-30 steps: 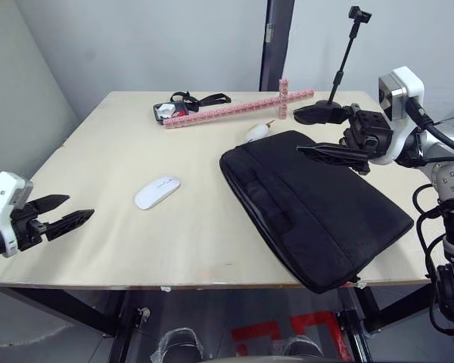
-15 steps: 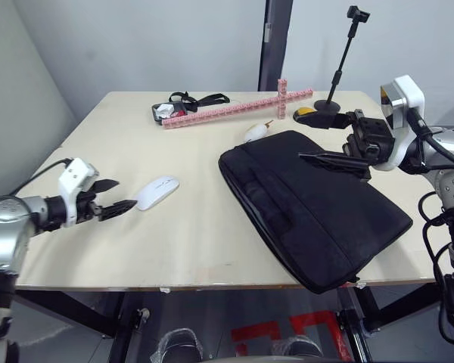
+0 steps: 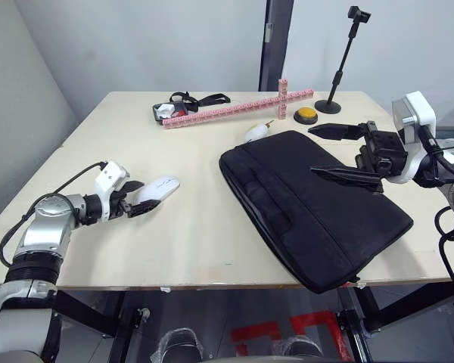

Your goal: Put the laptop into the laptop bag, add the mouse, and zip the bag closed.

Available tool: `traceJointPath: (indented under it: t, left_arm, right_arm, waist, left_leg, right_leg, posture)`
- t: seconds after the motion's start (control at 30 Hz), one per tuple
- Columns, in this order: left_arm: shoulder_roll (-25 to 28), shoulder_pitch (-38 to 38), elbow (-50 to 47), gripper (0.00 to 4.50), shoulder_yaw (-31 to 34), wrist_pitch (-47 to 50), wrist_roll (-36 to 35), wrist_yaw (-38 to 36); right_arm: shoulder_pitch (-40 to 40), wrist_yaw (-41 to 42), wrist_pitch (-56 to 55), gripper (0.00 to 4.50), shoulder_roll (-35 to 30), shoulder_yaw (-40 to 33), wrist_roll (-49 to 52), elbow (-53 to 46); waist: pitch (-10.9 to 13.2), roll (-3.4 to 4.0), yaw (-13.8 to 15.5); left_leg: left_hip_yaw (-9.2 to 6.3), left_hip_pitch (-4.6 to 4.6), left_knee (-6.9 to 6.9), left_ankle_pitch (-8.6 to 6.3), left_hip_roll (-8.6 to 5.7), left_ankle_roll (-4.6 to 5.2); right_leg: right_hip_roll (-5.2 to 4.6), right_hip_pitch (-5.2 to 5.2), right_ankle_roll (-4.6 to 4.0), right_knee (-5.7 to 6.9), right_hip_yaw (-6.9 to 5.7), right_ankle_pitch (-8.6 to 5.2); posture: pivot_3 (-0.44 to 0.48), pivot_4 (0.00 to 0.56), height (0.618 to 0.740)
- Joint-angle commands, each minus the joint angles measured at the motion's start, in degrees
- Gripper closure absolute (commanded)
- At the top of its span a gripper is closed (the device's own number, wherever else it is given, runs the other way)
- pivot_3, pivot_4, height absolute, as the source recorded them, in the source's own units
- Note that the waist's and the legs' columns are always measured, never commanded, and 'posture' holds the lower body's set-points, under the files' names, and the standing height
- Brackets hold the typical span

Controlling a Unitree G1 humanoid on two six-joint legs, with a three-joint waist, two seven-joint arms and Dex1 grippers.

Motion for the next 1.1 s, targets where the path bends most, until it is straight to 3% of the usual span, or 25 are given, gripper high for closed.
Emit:
traceJointPath:
  t: [0.03,0.67,0.7,0.8,0.83,1.03,1.1]
  left_arm:
    - [-0.5,-2.1,2.4,0.00,0.1,-2.8,1.1,0.2]
    - [-4.5,-6.8,14.2,0.00,-0.5,-9.0,4.3,0.4]
    - [-4.6,-7.1,14.5,0.53,-0.5,-8.9,4.2,0.1]
    - [-4.5,-7.2,14.5,1.54,-0.6,-9.1,4.4,-0.4]
    - [-4.4,-7.1,14.4,1.69,-0.6,-9.1,4.5,-0.5]
    - [-3.4,-6.0,10.5,1.69,0.2,-7.6,3.3,-1.5]
    - [-1.7,-3.9,4.4,1.69,1.2,-5.4,1.3,-3.8]
  right_arm:
    - [-0.7,-1.1,0.1,0.03,-0.8,-1.3,1.0,-2.0]
    - [-5.1,-3.0,3.0,0.03,-1.3,1.3,0.4,-1.1]
    - [-5.3,-2.9,3.1,0.00,-1.3,1.5,0.2,-1.0]
    - [-6.0,-3.3,3.5,0.00,-1.2,1.7,0.3,-0.9]
    - [-6.2,-3.6,3.4,0.00,-1.1,1.9,0.0,-0.9]
    - [-6.1,-4.1,4.3,0.00,-0.9,2.4,0.3,-1.3]
    - [-5.9,-3.6,5.8,0.00,-1.3,3.2,0.8,-1.5]
  waist:
    - [0.0,-0.01,0.1]
    - [0.0,0.00,0.4]
    - [0.0,0.00,0.5]
    - [0.0,0.00,0.5]
    - [0.0,0.00,0.5]
    - [0.0,0.00,0.5]
    - [0.0,0.00,0.4]
  left_leg:
    - [0.00,0.00,0.00,0.00,0.00,0.00]
    - [0.00,0.00,-0.02,-0.01,-0.01,-0.03]
    - [-0.01,0.01,-0.01,-0.01,-0.01,-0.03]
    - [-0.01,0.01,-0.01,-0.02,-0.01,-0.04]
    - [-0.01,0.01,-0.01,-0.02,-0.01,-0.05]
    - [-0.01,0.00,-0.04,-0.02,-0.01,-0.07]
    - [0.00,-0.03,-0.04,-0.02,-0.01,-0.08]
  right_leg:
    - [0.00,0.01,0.00,-0.01,0.00,0.00]
    - [-0.01,0.02,0.01,-0.04,0.00,0.01]
    - [-0.01,0.03,0.01,-0.03,0.00,0.01]
    - [-0.01,0.04,0.01,-0.05,0.00,0.01]
    - [-0.01,0.04,0.01,-0.05,-0.01,0.01]
    - [-0.01,0.03,0.02,-0.09,-0.01,0.01]
    - [-0.01,0.01,0.02,-0.10,-0.01,0.01]
  posture:
    - [0.000,0.150,0.740]
    - [0.000,0.150,0.740]
    - [0.000,0.150,0.740]
    - [0.000,0.150,0.740]
    - [0.000,0.150,0.740]
    - [0.000,0.150,0.740]
    - [0.000,0.150,0.740]
